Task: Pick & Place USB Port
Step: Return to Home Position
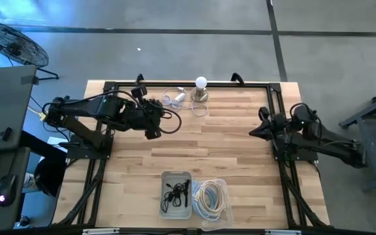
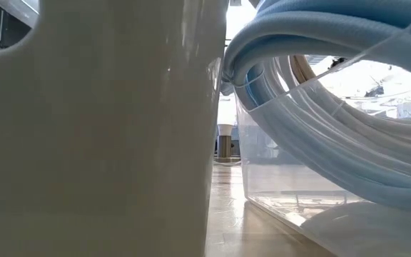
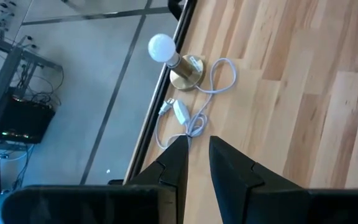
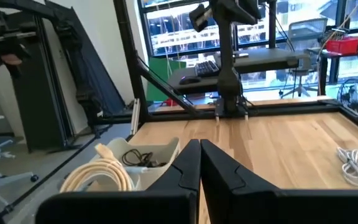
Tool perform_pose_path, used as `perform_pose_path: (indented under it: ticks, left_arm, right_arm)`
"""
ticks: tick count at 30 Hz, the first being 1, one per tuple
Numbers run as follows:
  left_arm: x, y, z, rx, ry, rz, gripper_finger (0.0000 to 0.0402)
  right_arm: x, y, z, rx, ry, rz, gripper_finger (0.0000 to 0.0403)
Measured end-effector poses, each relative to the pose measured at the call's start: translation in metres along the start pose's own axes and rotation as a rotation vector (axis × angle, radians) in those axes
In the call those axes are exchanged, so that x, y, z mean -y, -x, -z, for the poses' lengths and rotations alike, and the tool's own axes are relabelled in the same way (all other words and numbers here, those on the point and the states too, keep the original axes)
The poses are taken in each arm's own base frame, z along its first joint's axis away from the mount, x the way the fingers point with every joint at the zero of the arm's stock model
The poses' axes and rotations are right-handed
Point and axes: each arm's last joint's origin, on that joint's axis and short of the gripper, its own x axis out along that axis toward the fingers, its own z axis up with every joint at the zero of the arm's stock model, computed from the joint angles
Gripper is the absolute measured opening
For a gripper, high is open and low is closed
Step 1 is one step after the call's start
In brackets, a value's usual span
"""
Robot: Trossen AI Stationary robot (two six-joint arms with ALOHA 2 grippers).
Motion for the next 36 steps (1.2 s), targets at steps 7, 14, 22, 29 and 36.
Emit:
perform_pose_path:
  ticks: [7, 14, 22, 29, 36]
  left_arm:
    - [0.002, 0.000, 0.000, -0.014, -0.001, 0.072, 0.0062]
    - [0.003, 0.000, 0.001, -0.015, -0.024, 0.088, 0.0062]
    - [0.003, 0.000, 0.000, -0.016, -0.045, 0.103, 0.0062]
    - [0.003, 0.000, 0.001, -0.017, -0.057, 0.103, 0.0062]
    - [0.003, 0.000, 0.001, -0.016, -0.069, 0.103, 0.0062]
  right_arm:
    - [0.012, -0.008, 0.031, 0.056, -0.037, 0.042, 0.0000]
    - [0.019, -0.010, 0.058, 0.115, -0.075, 0.074, 0.0000]
    - [0.022, -0.011, 0.070, 0.028, -0.071, 0.119, 0.0000]
    - [0.022, -0.011, 0.071, 0.024, -0.078, 0.131, 0.0000]
    - [0.014, -0.016, 0.073, 0.017, -0.080, 0.121, 0.0000]
